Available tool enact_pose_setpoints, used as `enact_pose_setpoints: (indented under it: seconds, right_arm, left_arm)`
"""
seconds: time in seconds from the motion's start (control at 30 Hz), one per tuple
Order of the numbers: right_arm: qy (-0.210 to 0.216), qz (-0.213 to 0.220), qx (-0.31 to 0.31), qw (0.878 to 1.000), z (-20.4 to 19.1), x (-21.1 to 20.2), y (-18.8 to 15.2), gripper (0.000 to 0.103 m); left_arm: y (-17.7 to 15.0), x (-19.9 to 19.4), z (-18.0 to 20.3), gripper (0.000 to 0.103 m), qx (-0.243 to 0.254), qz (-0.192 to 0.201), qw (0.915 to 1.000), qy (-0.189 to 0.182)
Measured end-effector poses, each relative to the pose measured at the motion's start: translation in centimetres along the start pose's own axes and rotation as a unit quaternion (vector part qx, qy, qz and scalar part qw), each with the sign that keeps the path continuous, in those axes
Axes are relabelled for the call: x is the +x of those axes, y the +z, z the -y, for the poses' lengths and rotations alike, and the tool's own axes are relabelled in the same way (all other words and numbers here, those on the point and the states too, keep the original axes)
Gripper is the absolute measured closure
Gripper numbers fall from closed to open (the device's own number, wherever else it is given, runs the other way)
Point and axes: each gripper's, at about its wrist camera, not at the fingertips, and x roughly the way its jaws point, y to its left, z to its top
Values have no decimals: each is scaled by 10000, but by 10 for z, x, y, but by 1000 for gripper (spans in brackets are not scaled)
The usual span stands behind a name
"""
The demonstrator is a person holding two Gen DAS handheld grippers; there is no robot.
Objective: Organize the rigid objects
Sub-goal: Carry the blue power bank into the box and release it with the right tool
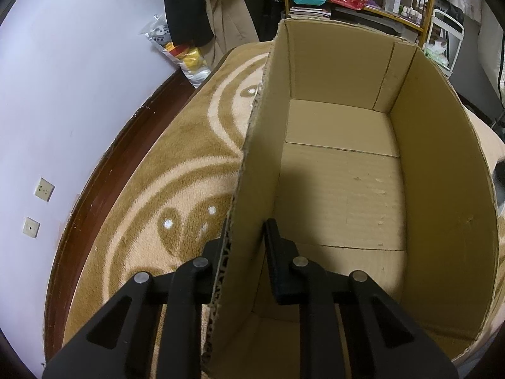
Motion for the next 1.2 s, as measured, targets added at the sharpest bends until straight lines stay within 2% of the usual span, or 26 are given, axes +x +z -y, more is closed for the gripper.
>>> enact_pose_setpoints:
  seconds: [0.3, 0.57, 0.73, 0.93, 1.2]
  right_arm:
    - [335, 662, 135, 9972, -10, -24, 34, 75]
    - [873, 926, -81, 9918, -46, -42, 33, 75]
    - [968, 653, -229, 9929, -60, -29, 23, 75]
    - [899, 218, -158, 9956, -57, -6, 9, 75]
    - [877, -122, -218, 9958, -55, 11, -2, 75]
  left_arm:
    - [-1, 1, 1, 85, -15, 5, 10000, 36]
    - [-1, 1, 2, 85, 0, 14, 10000, 61]
    - [-2, 1, 1, 85, 12, 11, 10000, 72]
    - [-1, 2, 0, 85, -11, 6, 10000, 53]
    - [-1, 1, -2, 85, -59, 11, 10000, 17]
